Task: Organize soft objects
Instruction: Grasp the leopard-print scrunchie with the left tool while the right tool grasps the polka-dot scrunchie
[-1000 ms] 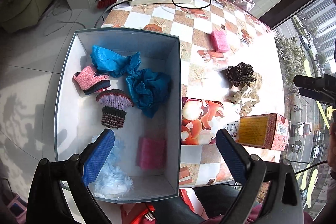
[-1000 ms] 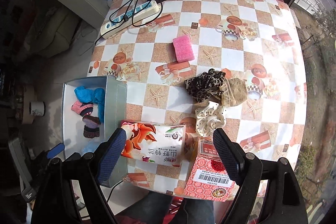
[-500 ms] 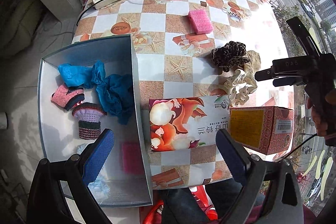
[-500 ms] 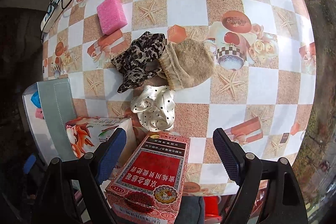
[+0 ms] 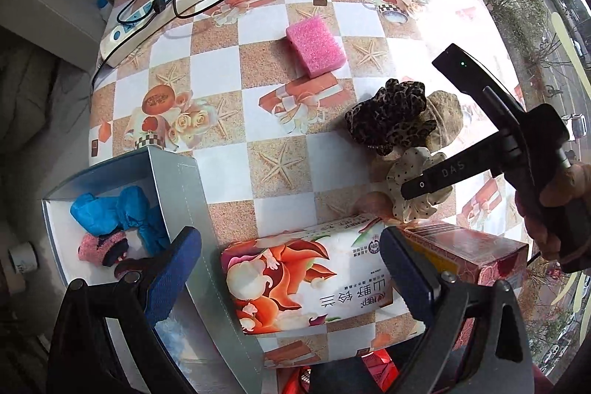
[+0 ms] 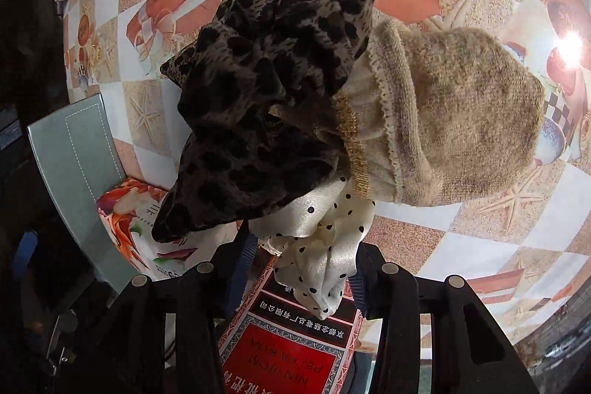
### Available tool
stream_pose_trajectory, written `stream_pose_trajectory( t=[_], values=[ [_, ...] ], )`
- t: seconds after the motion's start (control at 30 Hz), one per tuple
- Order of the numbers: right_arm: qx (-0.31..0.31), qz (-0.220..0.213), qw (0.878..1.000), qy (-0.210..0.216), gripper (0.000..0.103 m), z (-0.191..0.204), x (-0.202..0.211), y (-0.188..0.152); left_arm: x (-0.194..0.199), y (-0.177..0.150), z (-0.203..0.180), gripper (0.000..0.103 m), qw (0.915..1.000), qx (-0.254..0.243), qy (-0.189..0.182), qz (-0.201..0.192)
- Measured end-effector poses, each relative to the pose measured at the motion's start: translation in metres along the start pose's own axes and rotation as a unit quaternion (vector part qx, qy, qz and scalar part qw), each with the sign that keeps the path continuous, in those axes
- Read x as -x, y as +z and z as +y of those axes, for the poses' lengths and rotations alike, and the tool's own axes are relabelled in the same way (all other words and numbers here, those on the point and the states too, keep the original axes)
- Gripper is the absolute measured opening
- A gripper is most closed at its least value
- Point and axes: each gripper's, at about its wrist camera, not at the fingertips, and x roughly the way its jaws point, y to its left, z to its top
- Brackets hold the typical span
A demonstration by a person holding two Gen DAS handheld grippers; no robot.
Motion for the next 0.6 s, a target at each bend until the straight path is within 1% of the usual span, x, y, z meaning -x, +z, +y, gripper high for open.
stream_pose_trajectory(
  t=[0.13, 0.23, 0.33, 0.4, 0.5, 0.6],
  values=[
    [-0.024, -0.040, 0.999, 0.002, 0.032, -0.027, 0.010, -0.017, -0.020, 0.034, -0.036, 0.098, 0.9987, -0.050, -0.004, 0.004],
    [-0.061, -0.073, 0.995, -0.009, 0.032, -0.062, 0.020, -0.032, -0.040, 0.056, -0.065, 0.098, 0.9965, -0.082, -0.011, 0.009],
    [-0.106, -0.099, 0.989, -0.016, 0.032, -0.102, 0.028, -0.048, -0.060, 0.071, -0.090, 0.098, 0.9939, -0.108, -0.015, 0.015],
    [-0.122, -0.111, 0.986, -0.025, 0.032, -0.120, 0.029, -0.060, -0.076, 0.077, -0.103, 0.098, 0.9920, -0.124, -0.011, 0.025],
    [-0.129, -0.125, 0.983, -0.025, 0.032, -0.133, 0.029, -0.074, -0.098, 0.085, -0.113, 0.098, 0.9901, -0.134, 0.000, 0.041],
    [-0.132, -0.135, 0.982, -0.014, 0.032, -0.137, 0.025, -0.084, -0.118, 0.092, -0.110, 0.098, 0.9899, -0.122, 0.001, 0.072]
  ],
)
